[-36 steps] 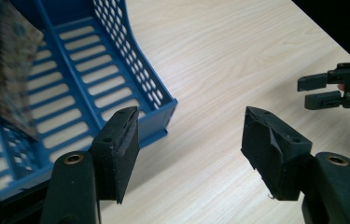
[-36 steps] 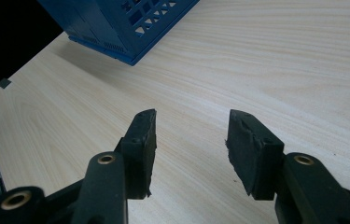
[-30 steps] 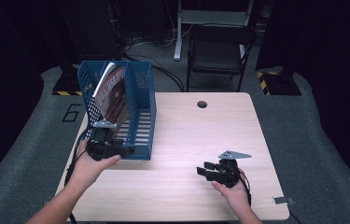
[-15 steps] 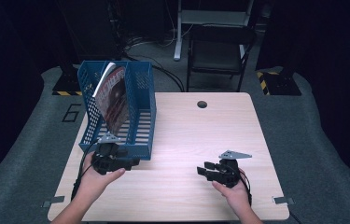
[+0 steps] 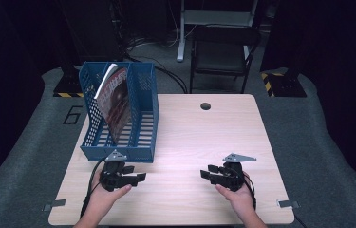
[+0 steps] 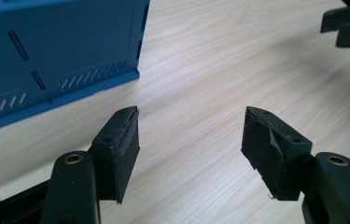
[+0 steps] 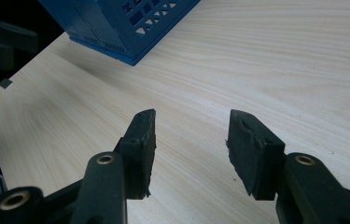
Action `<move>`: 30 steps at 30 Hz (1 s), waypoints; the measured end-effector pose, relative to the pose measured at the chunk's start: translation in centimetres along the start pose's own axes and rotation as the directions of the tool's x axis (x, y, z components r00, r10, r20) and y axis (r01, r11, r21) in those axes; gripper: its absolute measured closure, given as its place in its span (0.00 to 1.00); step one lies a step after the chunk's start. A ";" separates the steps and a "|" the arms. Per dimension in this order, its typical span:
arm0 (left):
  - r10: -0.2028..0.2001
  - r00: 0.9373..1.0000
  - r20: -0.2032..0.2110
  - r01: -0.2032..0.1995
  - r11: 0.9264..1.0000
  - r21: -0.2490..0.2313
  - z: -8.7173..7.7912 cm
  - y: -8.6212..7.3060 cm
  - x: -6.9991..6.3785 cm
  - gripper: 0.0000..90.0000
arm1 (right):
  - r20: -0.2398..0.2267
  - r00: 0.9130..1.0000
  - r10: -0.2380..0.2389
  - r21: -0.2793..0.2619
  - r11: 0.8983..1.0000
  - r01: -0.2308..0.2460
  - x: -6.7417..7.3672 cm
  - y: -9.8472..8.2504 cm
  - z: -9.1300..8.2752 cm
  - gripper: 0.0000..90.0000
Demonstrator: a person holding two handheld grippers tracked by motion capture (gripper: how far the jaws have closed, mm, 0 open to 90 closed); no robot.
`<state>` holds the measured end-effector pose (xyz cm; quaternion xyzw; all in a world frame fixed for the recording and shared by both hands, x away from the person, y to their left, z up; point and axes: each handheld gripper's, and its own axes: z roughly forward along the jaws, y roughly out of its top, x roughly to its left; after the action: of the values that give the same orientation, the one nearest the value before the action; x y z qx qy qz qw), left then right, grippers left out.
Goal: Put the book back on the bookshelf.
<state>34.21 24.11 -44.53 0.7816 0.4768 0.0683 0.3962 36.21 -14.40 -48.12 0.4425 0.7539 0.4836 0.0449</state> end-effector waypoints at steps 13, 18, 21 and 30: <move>0.034 0.999 -0.016 -0.034 0.999 0.010 2.1 -2.1 0.6 0.41 | 0.006 1.000 -0.015 0.019 1.000 0.015 0.1 -0.1 0.4 0.57; 0.072 0.997 -0.013 -0.072 0.997 0.037 2.9 -2.6 0.6 0.41 | 0.015 1.000 -0.020 0.037 0.999 0.019 0.2 -0.2 0.5 0.56; 0.087 0.996 -0.014 -0.086 0.995 0.051 3.6 -3.0 0.3 0.41 | 0.011 0.999 -0.038 0.038 0.999 0.038 0.2 -0.2 0.6 0.56; 0.111 0.994 0.015 -0.111 0.992 0.065 4.9 -3.4 -0.1 0.41 | 0.016 0.999 -0.052 0.046 0.998 0.051 0.3 -0.2 0.8 0.56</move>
<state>34.21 22.09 -50.14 0.8198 0.4324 0.0702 0.3688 36.33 -13.64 -48.61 0.4281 0.7754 0.4610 0.0537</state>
